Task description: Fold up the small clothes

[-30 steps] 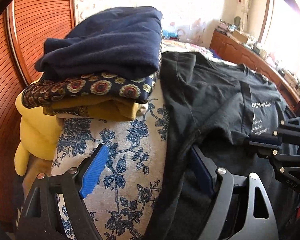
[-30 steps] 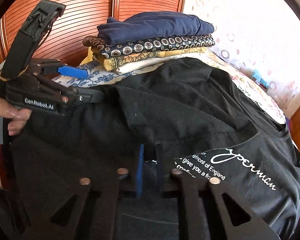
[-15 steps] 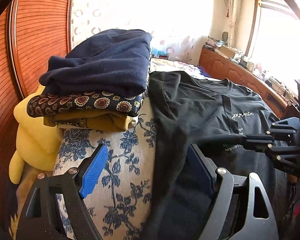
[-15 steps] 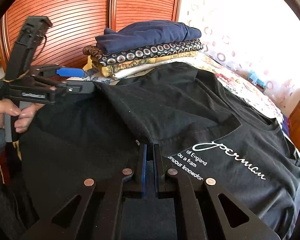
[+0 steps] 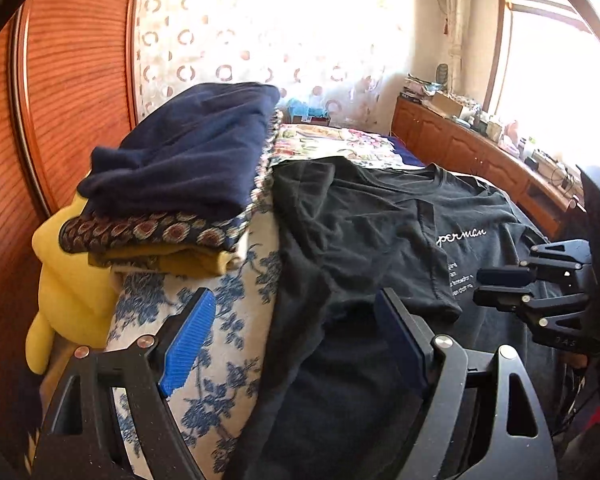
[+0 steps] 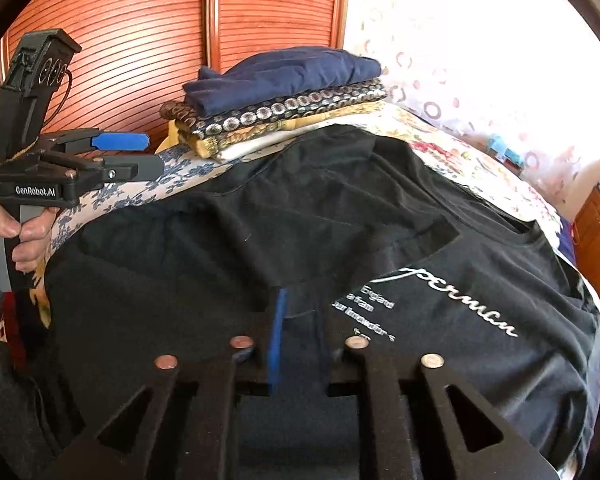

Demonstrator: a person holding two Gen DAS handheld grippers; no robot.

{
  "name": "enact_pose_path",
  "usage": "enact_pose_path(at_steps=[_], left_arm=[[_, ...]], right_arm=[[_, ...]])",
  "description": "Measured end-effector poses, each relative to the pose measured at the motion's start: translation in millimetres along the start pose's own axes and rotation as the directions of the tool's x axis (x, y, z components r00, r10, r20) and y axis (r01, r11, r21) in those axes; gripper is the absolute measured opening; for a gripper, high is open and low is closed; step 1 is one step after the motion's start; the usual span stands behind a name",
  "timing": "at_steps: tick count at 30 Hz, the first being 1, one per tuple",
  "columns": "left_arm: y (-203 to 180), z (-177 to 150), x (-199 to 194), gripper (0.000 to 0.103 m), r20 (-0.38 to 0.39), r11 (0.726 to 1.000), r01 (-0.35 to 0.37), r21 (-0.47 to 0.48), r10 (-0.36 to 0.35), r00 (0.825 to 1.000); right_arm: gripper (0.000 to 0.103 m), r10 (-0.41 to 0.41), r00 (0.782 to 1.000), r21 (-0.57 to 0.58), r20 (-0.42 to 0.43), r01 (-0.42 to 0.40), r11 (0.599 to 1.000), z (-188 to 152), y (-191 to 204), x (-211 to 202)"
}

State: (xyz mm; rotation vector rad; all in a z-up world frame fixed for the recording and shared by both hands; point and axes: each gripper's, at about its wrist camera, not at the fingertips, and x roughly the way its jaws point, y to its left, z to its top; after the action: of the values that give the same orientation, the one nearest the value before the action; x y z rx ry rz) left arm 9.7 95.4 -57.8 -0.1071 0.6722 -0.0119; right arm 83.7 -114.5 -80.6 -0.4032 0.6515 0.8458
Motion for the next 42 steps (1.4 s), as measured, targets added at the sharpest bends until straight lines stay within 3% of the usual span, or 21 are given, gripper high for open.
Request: enact_pose_path(at_steps=[11, 20, 27, 33, 42], left_arm=[[-46.5, 14.3, 20.6, 0.083, 0.012, 0.997, 0.029, 0.075, -0.030, 0.999], [-92.6, 27.5, 55.2, 0.083, -0.014, 0.989, 0.085, 0.121, -0.084, 0.996], [-121.7, 31.9, 87.0, 0.083, -0.091, 0.984, 0.089, 0.156, -0.075, 0.993], [-136.0, 29.2, 104.6, 0.083, -0.178, 0.976, 0.123, 0.180, -0.090, 0.980], [-147.0, 25.1, 117.9, 0.084, -0.242, 0.968, 0.113, 0.222, -0.058, 0.969]], right_arm=[[0.038, -0.105, 0.994, 0.138, 0.035, 0.099, 0.985, -31.1, -38.0, -40.2], [0.042, -0.207, 0.978, 0.269, 0.023, 0.194, 0.944, -67.6, -78.4, -78.6], [0.042, -0.304, 0.953, 0.360, -0.005, 0.286, 0.888, -95.9, -115.8, -108.8], [0.042, -0.380, 0.923, 0.434, -0.056, 0.365, 0.823, -122.7, -149.4, -131.7], [0.042, -0.384, 0.913, 0.546, -0.139, 0.394, 0.739, -133.8, -189.0, -131.1]])
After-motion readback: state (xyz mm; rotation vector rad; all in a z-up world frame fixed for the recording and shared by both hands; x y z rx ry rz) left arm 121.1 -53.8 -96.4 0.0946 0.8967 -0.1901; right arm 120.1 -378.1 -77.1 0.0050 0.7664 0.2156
